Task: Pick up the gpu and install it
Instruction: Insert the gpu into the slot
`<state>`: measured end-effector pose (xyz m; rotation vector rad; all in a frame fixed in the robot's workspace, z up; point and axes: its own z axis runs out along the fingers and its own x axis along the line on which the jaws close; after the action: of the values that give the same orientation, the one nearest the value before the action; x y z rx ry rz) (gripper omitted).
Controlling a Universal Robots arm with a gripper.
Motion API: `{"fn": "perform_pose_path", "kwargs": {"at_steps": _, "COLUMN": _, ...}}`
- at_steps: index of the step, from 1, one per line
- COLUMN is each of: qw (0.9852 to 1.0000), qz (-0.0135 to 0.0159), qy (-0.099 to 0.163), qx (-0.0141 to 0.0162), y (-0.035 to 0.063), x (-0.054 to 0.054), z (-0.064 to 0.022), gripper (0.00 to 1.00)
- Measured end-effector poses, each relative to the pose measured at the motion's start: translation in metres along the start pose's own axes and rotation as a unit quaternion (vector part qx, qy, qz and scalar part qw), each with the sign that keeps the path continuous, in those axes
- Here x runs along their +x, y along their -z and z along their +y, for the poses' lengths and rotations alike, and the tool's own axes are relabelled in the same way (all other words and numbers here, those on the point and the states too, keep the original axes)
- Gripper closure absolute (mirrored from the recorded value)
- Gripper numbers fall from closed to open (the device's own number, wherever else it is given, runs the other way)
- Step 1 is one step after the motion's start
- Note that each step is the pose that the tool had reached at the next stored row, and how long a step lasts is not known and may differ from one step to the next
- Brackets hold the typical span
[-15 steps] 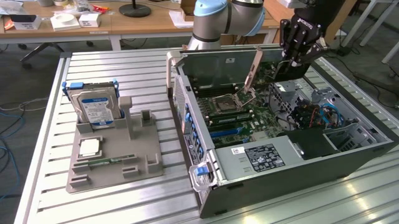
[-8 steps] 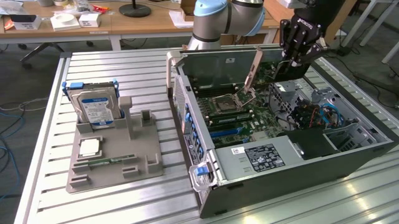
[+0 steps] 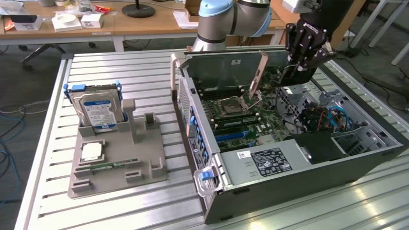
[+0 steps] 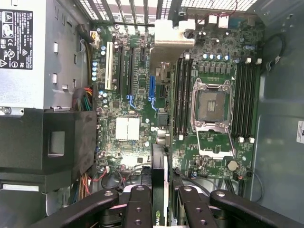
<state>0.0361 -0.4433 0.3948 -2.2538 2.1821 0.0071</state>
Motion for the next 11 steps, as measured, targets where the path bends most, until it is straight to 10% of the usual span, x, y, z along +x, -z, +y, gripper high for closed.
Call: {"fn": "perform_pose_path", "kwargs": {"at_steps": 11, "qw": 1.0, "qz": 0.0, "qy": 0.0, "qx": 0.0, "y": -0.0003, "x": 0.0, "z": 0.0, "gripper": 0.74}}
